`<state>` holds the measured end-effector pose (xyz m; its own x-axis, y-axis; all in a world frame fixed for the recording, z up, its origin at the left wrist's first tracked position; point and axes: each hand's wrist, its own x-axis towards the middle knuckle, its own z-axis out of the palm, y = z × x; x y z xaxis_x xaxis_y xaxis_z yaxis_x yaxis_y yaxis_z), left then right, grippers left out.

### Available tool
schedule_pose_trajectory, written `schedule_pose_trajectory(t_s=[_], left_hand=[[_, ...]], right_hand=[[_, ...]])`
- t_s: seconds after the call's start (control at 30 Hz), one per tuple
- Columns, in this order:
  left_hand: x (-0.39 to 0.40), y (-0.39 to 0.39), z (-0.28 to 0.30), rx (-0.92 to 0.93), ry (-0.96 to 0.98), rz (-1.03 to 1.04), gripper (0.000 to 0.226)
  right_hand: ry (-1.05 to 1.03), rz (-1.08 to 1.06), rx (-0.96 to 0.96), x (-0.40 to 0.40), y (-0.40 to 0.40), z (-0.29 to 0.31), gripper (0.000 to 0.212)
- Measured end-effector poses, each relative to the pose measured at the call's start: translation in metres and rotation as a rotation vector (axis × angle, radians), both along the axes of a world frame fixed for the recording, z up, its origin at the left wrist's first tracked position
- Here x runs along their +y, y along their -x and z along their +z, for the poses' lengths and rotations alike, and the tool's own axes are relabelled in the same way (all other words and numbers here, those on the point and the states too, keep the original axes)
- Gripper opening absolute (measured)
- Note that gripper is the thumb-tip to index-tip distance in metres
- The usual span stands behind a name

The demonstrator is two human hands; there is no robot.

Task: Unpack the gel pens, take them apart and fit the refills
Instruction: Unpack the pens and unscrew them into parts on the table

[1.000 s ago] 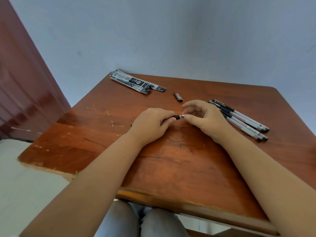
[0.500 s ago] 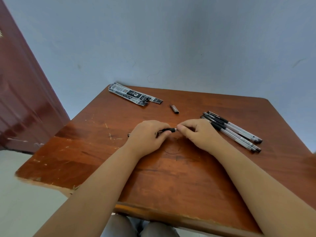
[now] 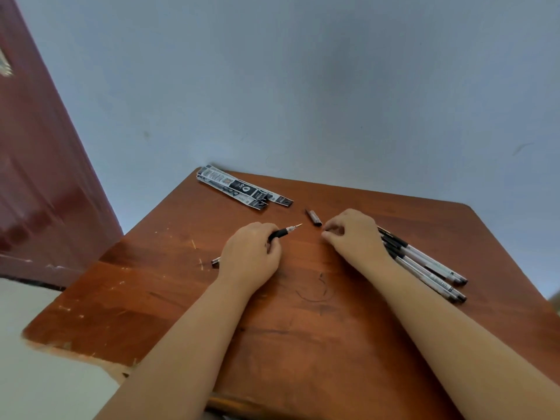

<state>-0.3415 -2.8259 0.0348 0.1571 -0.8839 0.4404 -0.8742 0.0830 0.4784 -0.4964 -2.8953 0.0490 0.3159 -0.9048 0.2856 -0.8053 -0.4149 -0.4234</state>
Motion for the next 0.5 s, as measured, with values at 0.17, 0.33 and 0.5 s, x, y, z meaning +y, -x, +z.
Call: schedule_pose_trajectory(t_s=[0.17,0.33,0.5], left_hand=[[0.000,-0.005,-0.001,0.017,0.065,-0.013,0.024],[-0.001,-0.007,0.000,0.062,0.159,-0.045,0.022],[0.002,-0.014,0.005,0.012,0.267,-0.055,0.017]], right_hand=[[-0.034,-0.044,0.042,-0.002,-0.014,-0.008,0.025],[0.022,-0.046,0.018,0.002,-0.014,-0.011,0.029],[0.110,-0.013,-0.183,0.013,-0.008,-0.009,0.021]])
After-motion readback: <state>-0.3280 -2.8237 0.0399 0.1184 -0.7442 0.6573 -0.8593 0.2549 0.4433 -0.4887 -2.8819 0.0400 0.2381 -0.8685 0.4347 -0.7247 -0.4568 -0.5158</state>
